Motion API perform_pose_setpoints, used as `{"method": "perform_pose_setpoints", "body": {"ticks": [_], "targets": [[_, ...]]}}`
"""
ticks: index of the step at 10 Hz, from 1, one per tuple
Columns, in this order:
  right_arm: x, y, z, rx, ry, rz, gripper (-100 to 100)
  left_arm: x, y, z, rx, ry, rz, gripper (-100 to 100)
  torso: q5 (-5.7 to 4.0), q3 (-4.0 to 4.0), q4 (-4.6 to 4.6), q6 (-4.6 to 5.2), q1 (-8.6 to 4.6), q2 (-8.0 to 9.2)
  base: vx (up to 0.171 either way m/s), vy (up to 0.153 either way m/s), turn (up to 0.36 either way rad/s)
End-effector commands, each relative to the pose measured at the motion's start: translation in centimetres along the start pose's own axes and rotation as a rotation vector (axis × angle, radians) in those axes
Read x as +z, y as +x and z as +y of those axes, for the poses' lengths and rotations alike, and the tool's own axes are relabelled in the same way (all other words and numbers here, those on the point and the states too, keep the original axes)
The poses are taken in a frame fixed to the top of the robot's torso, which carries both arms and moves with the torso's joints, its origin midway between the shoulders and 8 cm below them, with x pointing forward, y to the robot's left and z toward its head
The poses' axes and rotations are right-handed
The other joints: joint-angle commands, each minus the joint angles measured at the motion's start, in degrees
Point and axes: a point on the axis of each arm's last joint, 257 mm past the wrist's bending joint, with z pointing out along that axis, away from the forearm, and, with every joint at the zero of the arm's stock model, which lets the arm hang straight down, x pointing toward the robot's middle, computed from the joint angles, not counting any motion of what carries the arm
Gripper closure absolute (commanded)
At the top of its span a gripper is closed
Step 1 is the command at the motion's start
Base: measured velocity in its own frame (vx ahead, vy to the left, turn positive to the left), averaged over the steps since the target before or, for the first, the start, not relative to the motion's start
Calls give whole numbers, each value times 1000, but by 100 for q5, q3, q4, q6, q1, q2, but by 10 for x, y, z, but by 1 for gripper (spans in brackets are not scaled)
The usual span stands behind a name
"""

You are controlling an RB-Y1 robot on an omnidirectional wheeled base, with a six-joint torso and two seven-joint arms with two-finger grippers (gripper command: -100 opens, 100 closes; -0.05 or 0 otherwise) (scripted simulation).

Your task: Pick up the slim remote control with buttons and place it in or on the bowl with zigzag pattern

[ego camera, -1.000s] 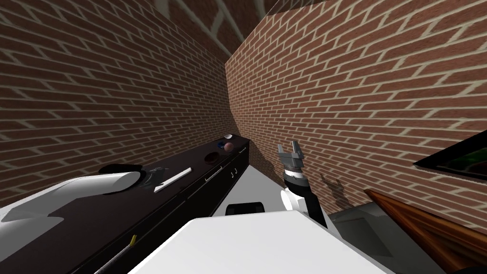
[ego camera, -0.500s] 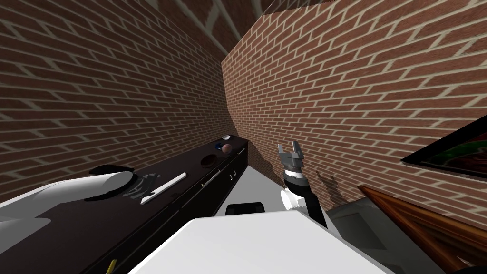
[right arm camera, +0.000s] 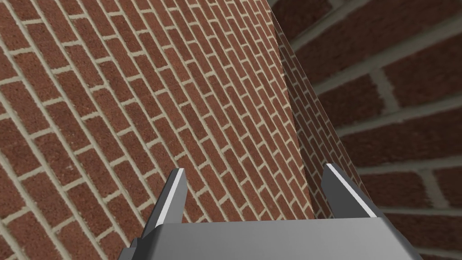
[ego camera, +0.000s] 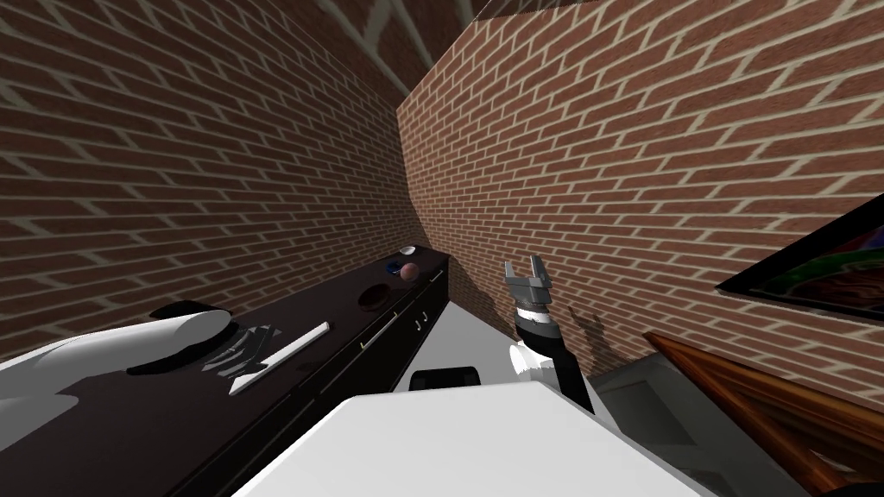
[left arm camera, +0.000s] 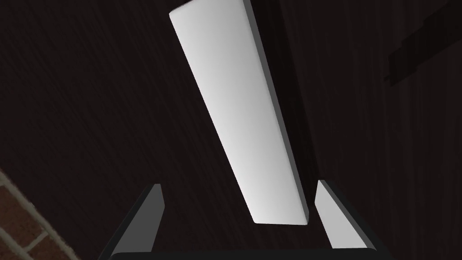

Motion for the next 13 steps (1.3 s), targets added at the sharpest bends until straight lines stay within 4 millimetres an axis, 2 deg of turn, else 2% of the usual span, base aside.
{"method": "perform_pose_setpoints", "body": {"ticks": [1,2,4,5,8,9,10,11,12,13], "targets": [[0,0,0,0,0,0,0,3,-9,17,-41,-70,3,-100,0,0,0,0,0,0,51,28,-74],[0,0,0,0,0,0,0,3,-9,18,-41,-71,3,-100,0,-1,0,1,2,-2,43,25,-51],[0,0,0,0,0,0,0,6,-17,42,-103,-166,15,-100,1,-1,0,1,3,-1,57,36,-98],[0,0,0,0,0,0,0,6,-18,44,-103,-175,13,-100,2,-4,-2,2,5,-7,49,38,-33],[0,0,0,0,0,0,0,9,-24,78,-170,-295,30,-100,1,-1,0,0,3,-2,49,38,-69],[0,0,0,0,0,0,0,9,-24,78,-170,-295,30,-100,2,-2,-1,0,7,-3,47,34,-25],[0,0,0,0,0,0,0,11,-25,93,-194,-342,38,-100,1,-1,-1,-1,3,-2,49,39,-51],[0,0,0,0,0,0,0,10,-24,86,-182,-316,35,-100,2,-1,-1,0,5,-2,23,22,-16],[0,0,0,0,0,0,0,10,-24,87,-184,-322,35,0,0,3,1,-1,-2,5,0,0,0],[0,0,0,0,0,0,0,23,-25,94,-189,-321,34,-100,-2,7,3,-1,-8,12,2,4,-48]]}}
